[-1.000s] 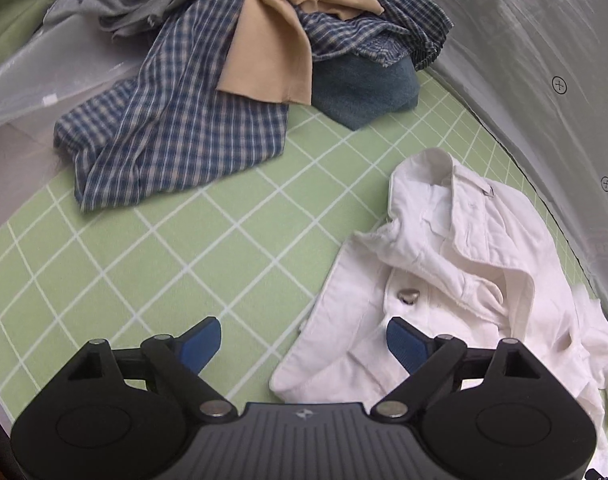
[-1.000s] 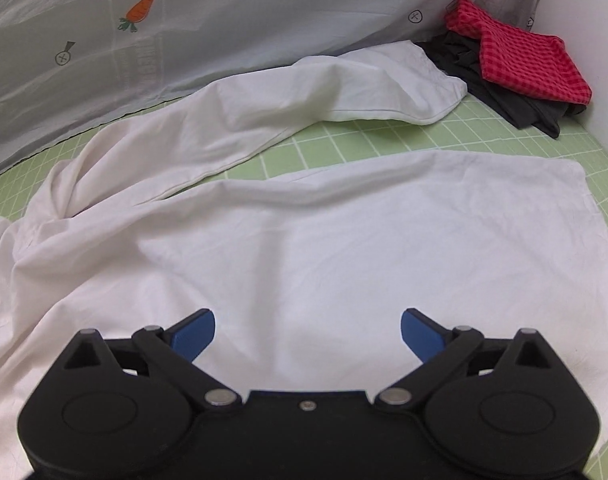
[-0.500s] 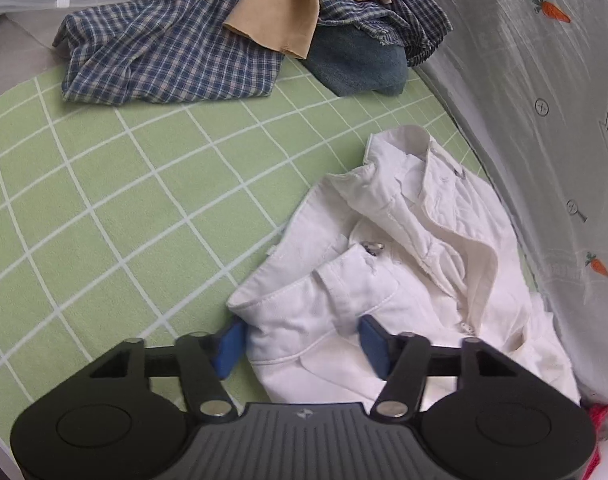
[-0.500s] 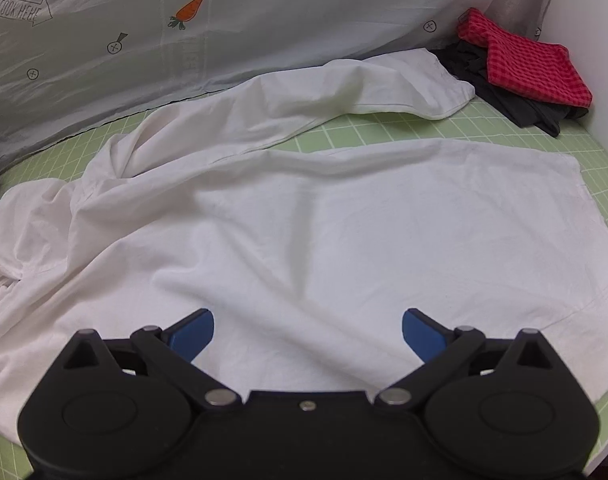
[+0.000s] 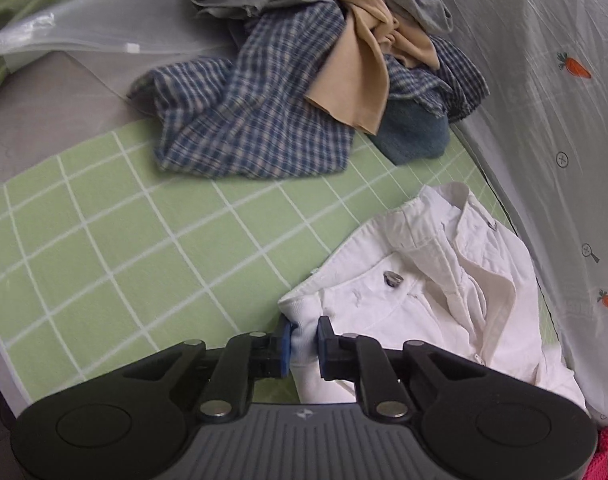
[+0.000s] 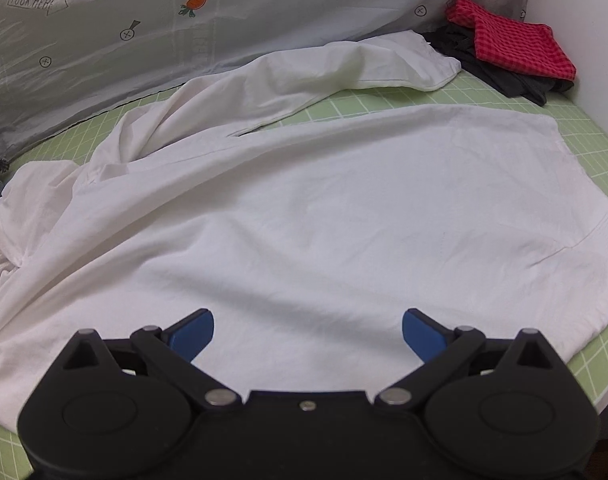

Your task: Fold clothes

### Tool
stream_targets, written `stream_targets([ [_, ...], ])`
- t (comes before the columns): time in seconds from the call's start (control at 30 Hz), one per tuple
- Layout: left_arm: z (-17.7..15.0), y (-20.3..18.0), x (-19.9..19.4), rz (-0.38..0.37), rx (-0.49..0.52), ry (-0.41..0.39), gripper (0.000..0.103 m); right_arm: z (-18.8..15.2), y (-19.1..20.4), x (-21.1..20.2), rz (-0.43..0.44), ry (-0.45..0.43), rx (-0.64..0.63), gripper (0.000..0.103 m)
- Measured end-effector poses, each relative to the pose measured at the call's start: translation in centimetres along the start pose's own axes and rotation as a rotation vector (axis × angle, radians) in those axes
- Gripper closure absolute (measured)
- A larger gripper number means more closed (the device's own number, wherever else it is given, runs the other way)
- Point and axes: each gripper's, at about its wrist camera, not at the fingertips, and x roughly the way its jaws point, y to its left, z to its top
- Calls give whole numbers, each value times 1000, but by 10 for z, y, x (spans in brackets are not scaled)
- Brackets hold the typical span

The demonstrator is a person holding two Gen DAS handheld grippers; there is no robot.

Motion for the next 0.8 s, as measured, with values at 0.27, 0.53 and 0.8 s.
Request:
stream_targets([
  [0.27, 17, 30, -18, 112, 67, -33, 79, -17, 6, 1, 14, 36, 26, 1],
  [0.53, -20, -17, -42, 161, 141, -117, 31, -11, -33, 6, 17, 29, 37, 1],
  [0.8, -106, -98, -59, 146, 259, -138, 7, 25, -158, 22, -60, -14, 113, 1],
])
